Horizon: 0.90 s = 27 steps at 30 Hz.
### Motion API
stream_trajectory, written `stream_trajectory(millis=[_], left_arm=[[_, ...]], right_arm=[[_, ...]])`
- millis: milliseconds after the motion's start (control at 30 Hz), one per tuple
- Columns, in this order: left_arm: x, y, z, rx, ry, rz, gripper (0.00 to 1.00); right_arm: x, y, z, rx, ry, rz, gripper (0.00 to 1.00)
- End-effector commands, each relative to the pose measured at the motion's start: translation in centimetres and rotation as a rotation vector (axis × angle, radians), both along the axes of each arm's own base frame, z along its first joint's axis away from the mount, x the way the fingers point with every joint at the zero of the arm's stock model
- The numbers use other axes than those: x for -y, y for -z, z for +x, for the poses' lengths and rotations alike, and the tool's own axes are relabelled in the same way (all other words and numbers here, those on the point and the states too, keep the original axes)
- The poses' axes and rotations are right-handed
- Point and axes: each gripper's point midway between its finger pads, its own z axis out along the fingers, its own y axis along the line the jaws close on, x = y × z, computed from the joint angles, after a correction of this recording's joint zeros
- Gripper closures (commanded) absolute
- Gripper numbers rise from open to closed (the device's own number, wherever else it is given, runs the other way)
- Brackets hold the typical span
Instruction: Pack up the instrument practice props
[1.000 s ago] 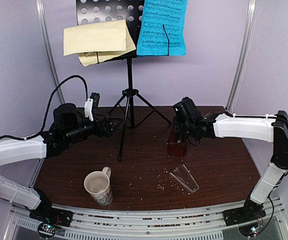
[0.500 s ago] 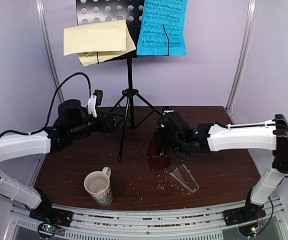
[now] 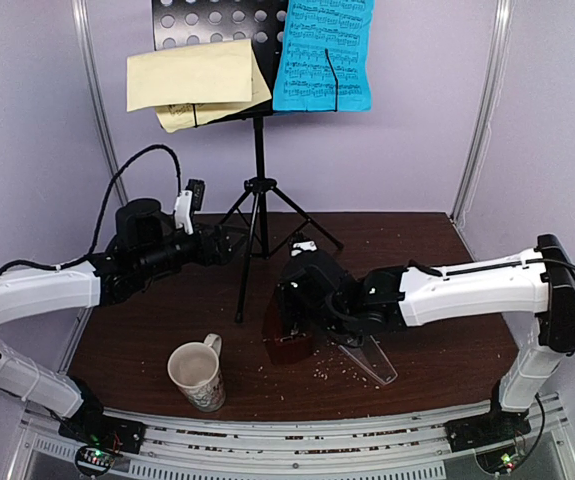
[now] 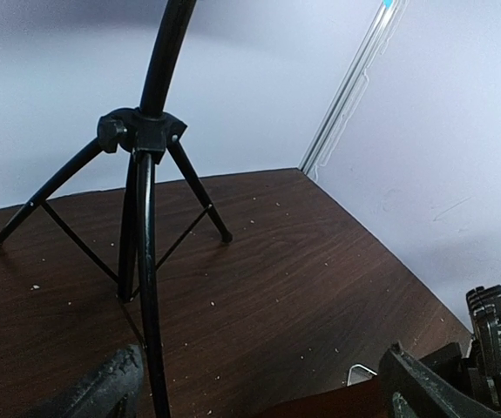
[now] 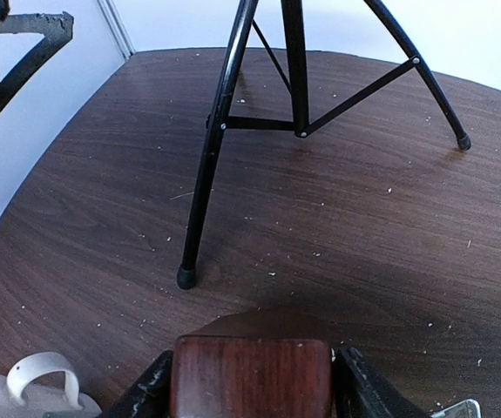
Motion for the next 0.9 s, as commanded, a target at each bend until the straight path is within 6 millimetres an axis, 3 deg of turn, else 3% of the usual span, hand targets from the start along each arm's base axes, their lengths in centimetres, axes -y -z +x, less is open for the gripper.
stream_trajectory(millis=[0,167,367,500,633,733,867], left_arm=[[-0.6,-2.2,-0.6,0.041,-0.013,-0.039,0.02],[-1.2,-2.2,-1.0,0.033,-0.029,-0.043,0.02],[-1.1,-1.4,-0.8,0.002,-0.030,-0.017,0.02],[-0.7,-0.9,-0.4,-0.023,-0.030,0.004,0.02],[-0.5,0.1,-0.1,-0.056,-0.031,0.019,0.02],[-0.6,1.0,0.2,-0.082,-0.050,0.028,0.02],[-0.8,2.0,0.6,-0.119,-0.065,0.068,0.02]], right_arm=[[-0.9,-2.2,0.0,0.030,-0.008,0.059,0.36],[-0.6,-4.9,-0.7,0.074,-0.063,0.104,0.07],[2.2,-10.1,-2.0,0.146,-0.091,0.194,0.02],[5.8,-11.6,-2.0,0.180,-0.037,0.194,0.00],[10.6,-9.9,0.2,0.125,0.056,0.216,0.00],[13.5,-6.6,1.9,0.031,0.112,0.242,0.00],[15.9,-1.7,3.1,-0.122,0.149,0.275,0.01]])
